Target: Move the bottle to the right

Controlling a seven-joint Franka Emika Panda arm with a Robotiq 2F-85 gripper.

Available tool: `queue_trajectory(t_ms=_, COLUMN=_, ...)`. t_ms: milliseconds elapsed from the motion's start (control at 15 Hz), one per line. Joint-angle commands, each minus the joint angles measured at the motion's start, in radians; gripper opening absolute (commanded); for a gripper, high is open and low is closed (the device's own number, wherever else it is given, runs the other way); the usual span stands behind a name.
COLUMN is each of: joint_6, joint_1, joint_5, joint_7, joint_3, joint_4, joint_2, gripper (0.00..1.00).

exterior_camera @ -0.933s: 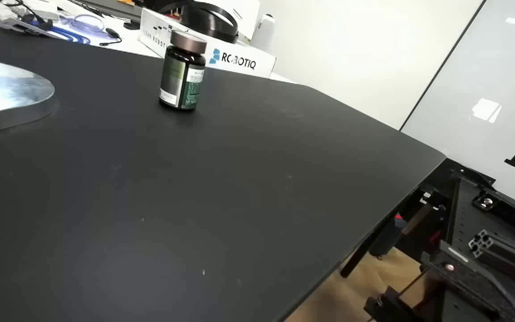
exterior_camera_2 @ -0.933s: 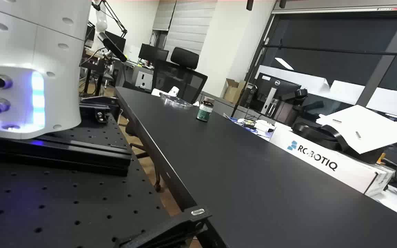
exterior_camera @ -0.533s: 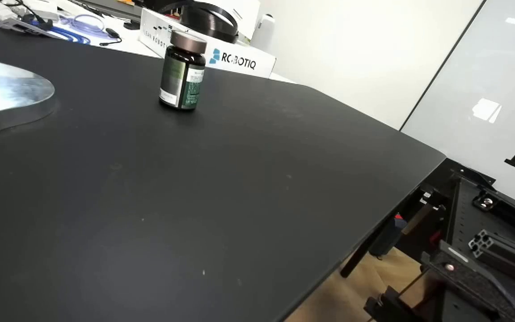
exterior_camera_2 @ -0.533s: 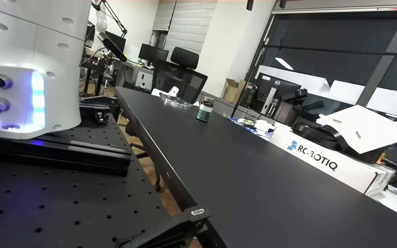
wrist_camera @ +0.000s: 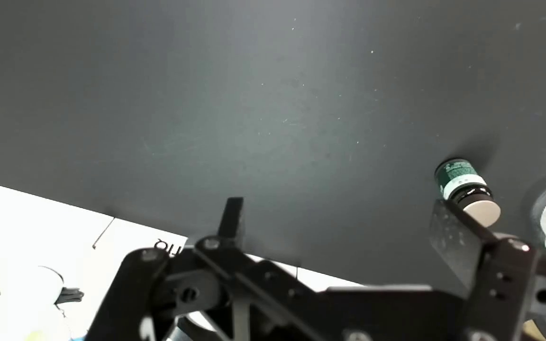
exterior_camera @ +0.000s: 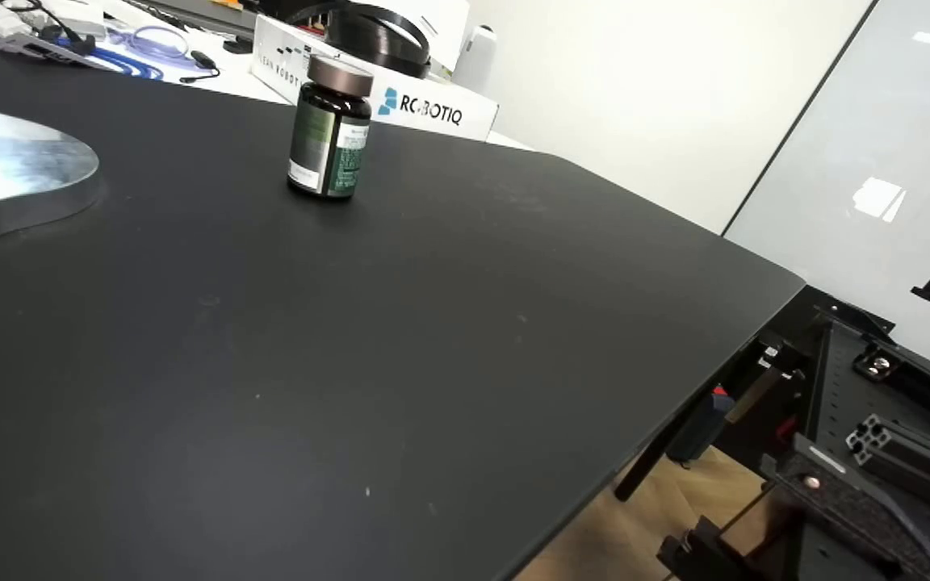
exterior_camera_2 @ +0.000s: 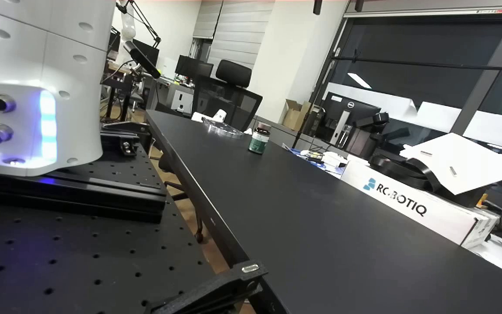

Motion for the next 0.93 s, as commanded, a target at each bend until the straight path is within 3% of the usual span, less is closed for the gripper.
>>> queue_trajectory(t_ms=0, joint_6=0.136, joint_1=0.001, joint_5=-0.017, joint_7=0.046, joint_3=0.016, joint_4=0.061, joint_2=0.146, gripper=1.0)
queue_trajectory(t_ms=400, joint_6=0.416, joint_1=0.073, joint_5=0.016, joint_7=0.063, joint_3=0.1, joint_4=0.217, joint_2=0.463, gripper=1.0)
queue_trajectory(t_ms=867, joint_6=0.416, joint_1=0.196, joint_5=0.017, joint_7=0.039, joint_3=0.231, joint_4=0.409, joint_2=0.689, gripper=1.0)
